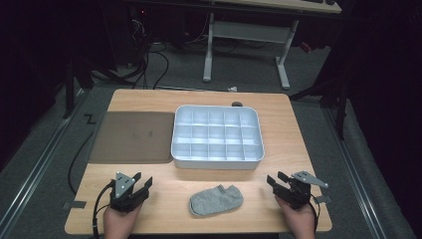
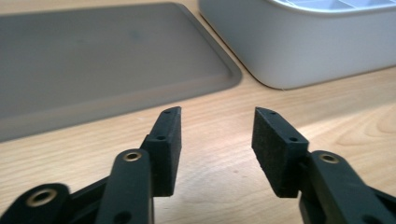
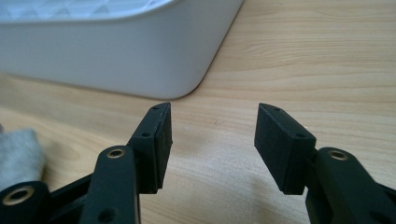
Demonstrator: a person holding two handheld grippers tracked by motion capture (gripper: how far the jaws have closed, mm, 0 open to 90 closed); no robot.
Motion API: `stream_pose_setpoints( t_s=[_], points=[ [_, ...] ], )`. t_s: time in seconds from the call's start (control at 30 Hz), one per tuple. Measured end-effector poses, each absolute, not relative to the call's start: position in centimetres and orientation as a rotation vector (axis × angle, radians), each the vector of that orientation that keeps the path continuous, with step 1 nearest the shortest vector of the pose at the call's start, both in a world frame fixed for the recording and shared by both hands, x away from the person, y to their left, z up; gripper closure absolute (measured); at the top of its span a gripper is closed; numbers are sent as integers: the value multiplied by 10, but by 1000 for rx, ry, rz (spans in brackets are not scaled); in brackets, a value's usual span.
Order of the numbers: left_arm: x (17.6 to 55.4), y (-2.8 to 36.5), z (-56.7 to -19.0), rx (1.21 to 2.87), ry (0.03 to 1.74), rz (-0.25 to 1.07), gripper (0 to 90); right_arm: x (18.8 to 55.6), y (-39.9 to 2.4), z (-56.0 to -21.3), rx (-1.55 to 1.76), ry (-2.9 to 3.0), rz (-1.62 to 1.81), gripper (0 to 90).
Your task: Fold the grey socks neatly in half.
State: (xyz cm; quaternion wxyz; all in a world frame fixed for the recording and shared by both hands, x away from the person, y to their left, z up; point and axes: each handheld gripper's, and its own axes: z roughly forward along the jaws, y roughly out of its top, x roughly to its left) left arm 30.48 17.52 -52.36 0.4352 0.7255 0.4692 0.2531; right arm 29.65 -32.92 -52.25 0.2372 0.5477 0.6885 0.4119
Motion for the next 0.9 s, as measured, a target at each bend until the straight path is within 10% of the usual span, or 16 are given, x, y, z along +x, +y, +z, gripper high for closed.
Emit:
stream_pose_setpoints(
  t_s=[0.9],
  points=[
    [291,142,-521,1852,1067,477,444,283,-302,-516,1403,1936,1074,468]
  ],
)
